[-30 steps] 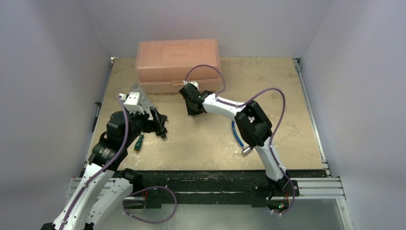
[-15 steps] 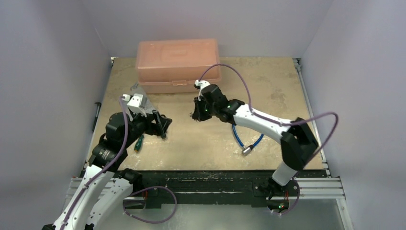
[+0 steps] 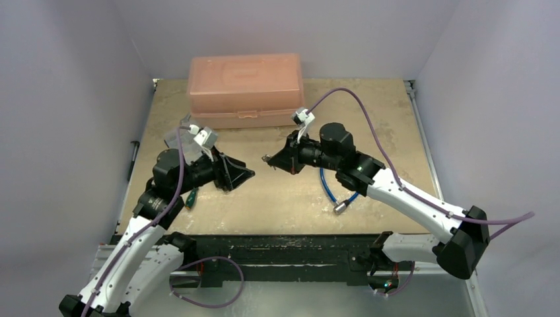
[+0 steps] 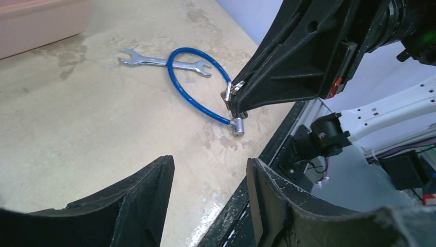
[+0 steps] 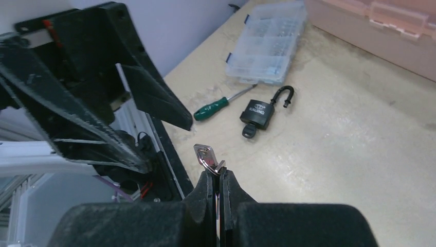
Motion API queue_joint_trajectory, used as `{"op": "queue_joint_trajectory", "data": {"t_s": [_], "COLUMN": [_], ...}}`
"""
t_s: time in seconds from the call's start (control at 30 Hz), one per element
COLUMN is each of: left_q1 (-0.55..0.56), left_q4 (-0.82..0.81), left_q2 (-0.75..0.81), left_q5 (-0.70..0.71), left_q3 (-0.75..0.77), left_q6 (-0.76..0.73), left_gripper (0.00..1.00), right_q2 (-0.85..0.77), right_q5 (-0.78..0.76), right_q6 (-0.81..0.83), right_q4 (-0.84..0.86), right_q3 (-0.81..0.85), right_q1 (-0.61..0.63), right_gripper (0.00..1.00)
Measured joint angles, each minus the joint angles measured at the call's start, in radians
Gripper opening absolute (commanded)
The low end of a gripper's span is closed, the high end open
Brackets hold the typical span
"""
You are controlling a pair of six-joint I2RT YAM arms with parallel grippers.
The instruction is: Unlock with the key
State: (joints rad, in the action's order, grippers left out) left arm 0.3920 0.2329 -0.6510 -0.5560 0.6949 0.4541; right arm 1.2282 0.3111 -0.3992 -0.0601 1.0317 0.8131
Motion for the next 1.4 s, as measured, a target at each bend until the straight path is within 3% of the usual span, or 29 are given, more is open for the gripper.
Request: {"op": "queue_joint_trajectory", "data": {"t_s": [0.5, 1.2, 1.4], "left_q1": [0.0, 0.0, 0.0], "left_q4": [-0.233, -0.354, -0.392], "left_q2": [-0.109, -0.182, -0.191], "left_q5": [-0.158, -0.18, -0.19], "left_q3": [-0.003, -0.003, -0.006], "left_q6": [0.126, 0.19, 0.207], "left_gripper": [0.42, 0.23, 0.23], "right_q2": [-0.044, -0.044, -0.042], "right_q5": [0.047, 0.103, 0.108], "right_q6": [-0.003, -0.006, -0.009], "right_q4": [0.012, 0.018, 0.032], "right_q3": [-0.013, -0.021, -0.021], "right_q1": [0.0, 0.0, 0.0], "right_gripper": [0.0, 0.0, 0.0]}}
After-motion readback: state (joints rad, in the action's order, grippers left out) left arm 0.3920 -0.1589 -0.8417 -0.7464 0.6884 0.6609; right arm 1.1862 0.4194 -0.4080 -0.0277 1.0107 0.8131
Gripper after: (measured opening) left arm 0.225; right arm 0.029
